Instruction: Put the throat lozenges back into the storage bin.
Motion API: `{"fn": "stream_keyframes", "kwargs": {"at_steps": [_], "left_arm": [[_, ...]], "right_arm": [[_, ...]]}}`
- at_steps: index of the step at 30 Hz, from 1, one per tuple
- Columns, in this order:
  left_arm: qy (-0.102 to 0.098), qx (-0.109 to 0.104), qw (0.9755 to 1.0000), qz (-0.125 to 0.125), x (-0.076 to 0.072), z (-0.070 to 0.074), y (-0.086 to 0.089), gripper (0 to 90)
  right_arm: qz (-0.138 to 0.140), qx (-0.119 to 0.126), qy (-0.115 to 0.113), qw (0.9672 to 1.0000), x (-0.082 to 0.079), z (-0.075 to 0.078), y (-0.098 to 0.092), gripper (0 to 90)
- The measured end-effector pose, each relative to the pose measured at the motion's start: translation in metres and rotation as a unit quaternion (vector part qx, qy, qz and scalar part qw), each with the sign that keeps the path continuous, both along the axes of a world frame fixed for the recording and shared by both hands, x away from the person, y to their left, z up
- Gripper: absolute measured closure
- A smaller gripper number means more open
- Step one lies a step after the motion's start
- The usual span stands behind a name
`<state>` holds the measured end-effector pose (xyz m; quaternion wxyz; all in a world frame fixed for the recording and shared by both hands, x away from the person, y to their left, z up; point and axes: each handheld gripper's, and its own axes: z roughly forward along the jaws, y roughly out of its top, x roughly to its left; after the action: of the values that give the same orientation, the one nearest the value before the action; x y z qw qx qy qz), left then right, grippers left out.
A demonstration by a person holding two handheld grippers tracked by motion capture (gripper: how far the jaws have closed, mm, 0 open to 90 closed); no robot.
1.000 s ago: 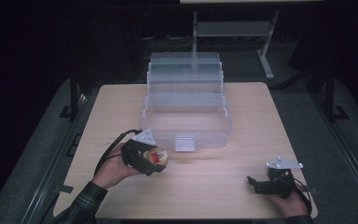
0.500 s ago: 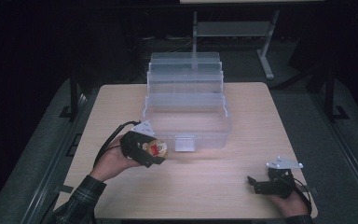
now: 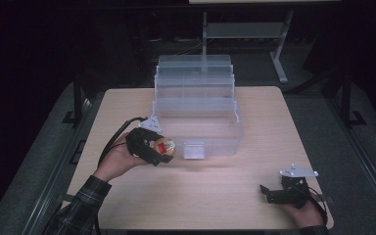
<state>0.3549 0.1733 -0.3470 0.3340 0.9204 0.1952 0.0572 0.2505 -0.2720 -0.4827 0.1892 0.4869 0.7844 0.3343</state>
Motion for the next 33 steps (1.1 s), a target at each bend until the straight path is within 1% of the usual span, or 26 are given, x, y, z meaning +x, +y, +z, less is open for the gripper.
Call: {"fn": "stream_keyframes", "kwargs": {"at_steps": [1,7,10,13,16,17,18,19,26,30,31,33], "left_arm": [[0.003,-0.001,1.0,0.002,0.001,0.001,0.0,19.7],[0.0,0.003,1.0,0.008,0.01,0.005,0.001,19.7],[-0.002,-0.002,0.9999,0.017,0.015,0.008,0.002,19.7],[-0.005,0.002,0.9998,0.021,0.02,0.011,0.004,19.7],[-0.008,-0.001,0.9996,0.029,0.025,0.014,0.004,19.7],[-0.004,-0.002,0.9995,0.032,0.027,0.014,0.004,19.7],[-0.006,0.002,0.9995,0.032,0.029,0.015,0.005,19.7],[-0.005,0.001,0.9993,0.036,0.03,0.014,0.004,19.7],[-0.001,0.008,0.9983,0.058,0.044,0.011,0.009,19.7],[-0.002,0.012,0.9978,0.065,0.052,0.011,0.011,19.7],[-0.004,0.01,0.9976,0.068,0.053,0.011,0.011,19.7],[-0.001,0.004,0.9974,0.072,0.056,0.009,0.011,19.7]], "right_arm": [[0.0,0.0,0.0,1.0,0.0,0.0,0.0,5.0],[0.0,0.0,0.0,1.0,0.0,0.0,0.0,5.0],[0.0,0.0,0.001,1.0,0.0,0.0,0.0,5.0],[0.0,0.0,0.0,1.0,0.0,0.0,0.0,5.0],[0.0,0.0,0.0,1.0,0.0,0.0,0.0,5.0],[0.0,0.0,0.0,1.0,0.0,0.0,0.0,5.0],[0.0,0.0,0.0,1.0,0.0,0.0,0.0,5.0],[0.0,0.0,0.0,1.0,0.0,0.0,0.0,5.1],[0.0,0.0,0.0,1.0,0.0,0.0,0.0,5.1],[0.0,0.0,0.0,1.0,0.0,0.0,0.0,5.0],[0.0,0.0,0.0,1.0,0.0,0.0,0.0,5.1],[0.0,0.0,0.0,1.0,0.0,0.0,0.0,5.1]]}}
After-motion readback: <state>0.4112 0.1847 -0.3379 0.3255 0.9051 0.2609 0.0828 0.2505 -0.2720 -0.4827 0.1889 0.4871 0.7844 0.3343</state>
